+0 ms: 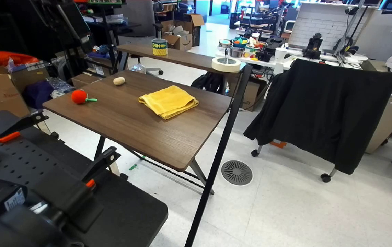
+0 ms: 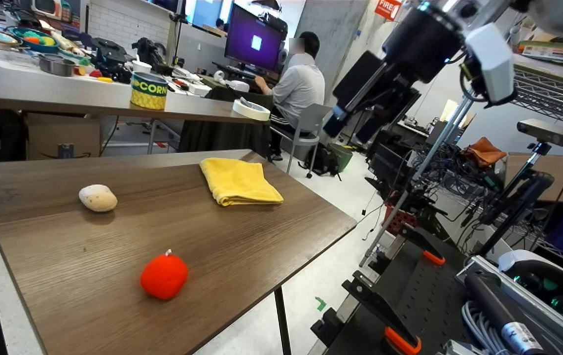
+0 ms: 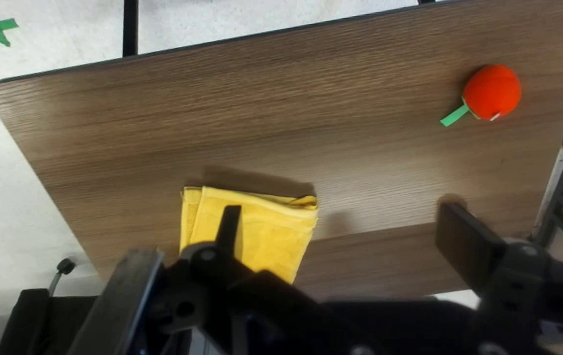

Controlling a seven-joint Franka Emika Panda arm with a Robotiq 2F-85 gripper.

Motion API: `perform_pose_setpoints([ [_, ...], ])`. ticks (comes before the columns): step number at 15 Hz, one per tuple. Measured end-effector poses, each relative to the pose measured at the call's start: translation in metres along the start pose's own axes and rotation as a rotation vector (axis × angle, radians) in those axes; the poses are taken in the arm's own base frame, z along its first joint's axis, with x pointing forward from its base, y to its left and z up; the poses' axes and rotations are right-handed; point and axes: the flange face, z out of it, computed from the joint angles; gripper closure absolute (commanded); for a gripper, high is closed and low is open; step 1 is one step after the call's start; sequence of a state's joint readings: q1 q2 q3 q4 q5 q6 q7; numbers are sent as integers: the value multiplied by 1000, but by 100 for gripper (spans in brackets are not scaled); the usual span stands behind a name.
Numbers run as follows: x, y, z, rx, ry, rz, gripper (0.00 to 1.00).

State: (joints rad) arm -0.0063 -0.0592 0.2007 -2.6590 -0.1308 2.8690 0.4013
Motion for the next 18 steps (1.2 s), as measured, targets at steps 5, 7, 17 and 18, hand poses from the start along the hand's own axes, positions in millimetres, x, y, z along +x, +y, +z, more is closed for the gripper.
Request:
perform_pose_setpoints([
  [5,14,-39,60,-26,8,-97,0],
  [7,13,-62,83,-23,-10,-136,0],
  [17,0,-92,114,15,-72,-176,0],
  [18,-1,-93,115,13,-72,-182,0],
])
